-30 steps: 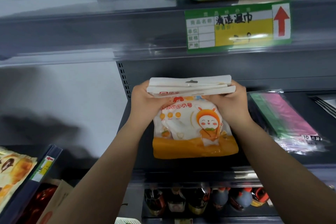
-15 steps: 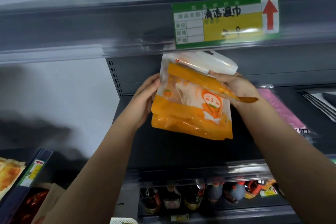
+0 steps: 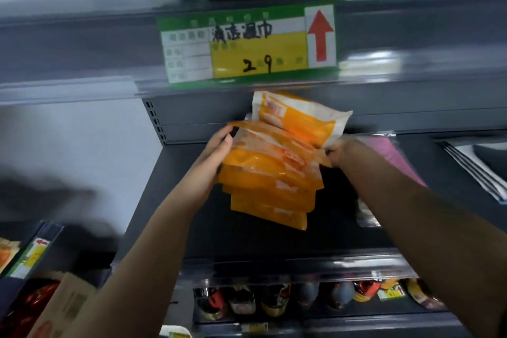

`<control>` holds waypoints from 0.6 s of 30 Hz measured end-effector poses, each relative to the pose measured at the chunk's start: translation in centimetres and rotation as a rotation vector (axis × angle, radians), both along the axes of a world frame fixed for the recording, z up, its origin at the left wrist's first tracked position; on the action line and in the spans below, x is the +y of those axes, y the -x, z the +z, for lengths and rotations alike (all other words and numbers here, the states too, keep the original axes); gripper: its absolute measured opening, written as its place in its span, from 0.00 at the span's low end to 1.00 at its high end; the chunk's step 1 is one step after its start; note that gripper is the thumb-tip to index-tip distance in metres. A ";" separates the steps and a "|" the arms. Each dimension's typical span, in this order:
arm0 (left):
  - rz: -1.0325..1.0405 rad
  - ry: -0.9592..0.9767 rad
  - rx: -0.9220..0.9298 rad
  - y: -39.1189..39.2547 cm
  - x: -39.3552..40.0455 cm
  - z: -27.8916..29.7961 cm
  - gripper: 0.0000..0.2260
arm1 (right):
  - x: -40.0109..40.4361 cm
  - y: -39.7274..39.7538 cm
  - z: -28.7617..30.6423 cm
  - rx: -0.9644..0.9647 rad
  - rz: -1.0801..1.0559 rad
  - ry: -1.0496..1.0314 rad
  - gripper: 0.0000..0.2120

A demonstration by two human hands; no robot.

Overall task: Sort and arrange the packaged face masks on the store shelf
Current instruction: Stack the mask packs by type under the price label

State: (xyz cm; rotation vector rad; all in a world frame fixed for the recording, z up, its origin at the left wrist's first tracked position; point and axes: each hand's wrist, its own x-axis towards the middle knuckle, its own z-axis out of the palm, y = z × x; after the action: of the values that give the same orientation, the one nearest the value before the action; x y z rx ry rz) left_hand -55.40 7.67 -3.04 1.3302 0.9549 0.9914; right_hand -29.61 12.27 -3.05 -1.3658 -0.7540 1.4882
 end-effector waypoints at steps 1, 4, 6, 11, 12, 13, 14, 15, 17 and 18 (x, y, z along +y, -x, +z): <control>-0.024 -0.016 0.024 -0.6 -0.4 0.0 0.36 | 0.2 -0.2 -0.1 -0.003 0.045 0.009 0.19; 0.038 -0.057 0.009 -2.2 -1.5 -0.9 0.29 | -0.1 -0.6 0.1 -0.054 0.055 0.043 0.10; 0.092 -0.094 -0.003 -2.8 -2.1 -1.6 0.30 | 1.3 -1.4 -0.6 -0.063 0.031 0.042 0.04; 0.100 -0.078 -0.026 -3.9 -2.1 -2.3 0.32 | 0.6 -1.7 2.2 -0.086 0.055 0.076 0.13; 0.082 -0.089 -0.011 -4.0 -2.2 -2.5 0.31 | 0.7 -2.1 2.9 -0.072 0.081 0.085 0.11; 0.072 -0.090 0.001 -4.2 -2.3 -2.7 0.30 | 0.7 -2.4 3.4 -0.116 0.108 0.089 0.09; 0.077 -0.074 -0.005 -4.4 -2.5 -2.8 0.29 | 0.8 -2.6 3.8 -0.163 0.134 0.088 0.08; 0.097 -0.056 -0.012 -4.5 -2.4 -3.0 0.29 | 0.7 -2.5 4.1 -0.238 0.169 0.079 0.08; 0.140 -0.040 -0.010 -4.7 -2.2 -3.3 0.28 | 1.3 -2.7 3.6 -0.436 0.171 0.012 0.17; 0.160 -0.039 0.007 -4.8 -2.1 -3.3 0.30 | 1.7 -2.5 3.1 -0.533 0.142 -0.061 0.28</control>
State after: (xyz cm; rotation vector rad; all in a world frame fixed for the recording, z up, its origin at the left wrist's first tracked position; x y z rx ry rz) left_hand -50.61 5.62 -6.38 1.3062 1.0647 1.1324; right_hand -27.13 13.98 0.06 -1.7138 -1.2392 1.1977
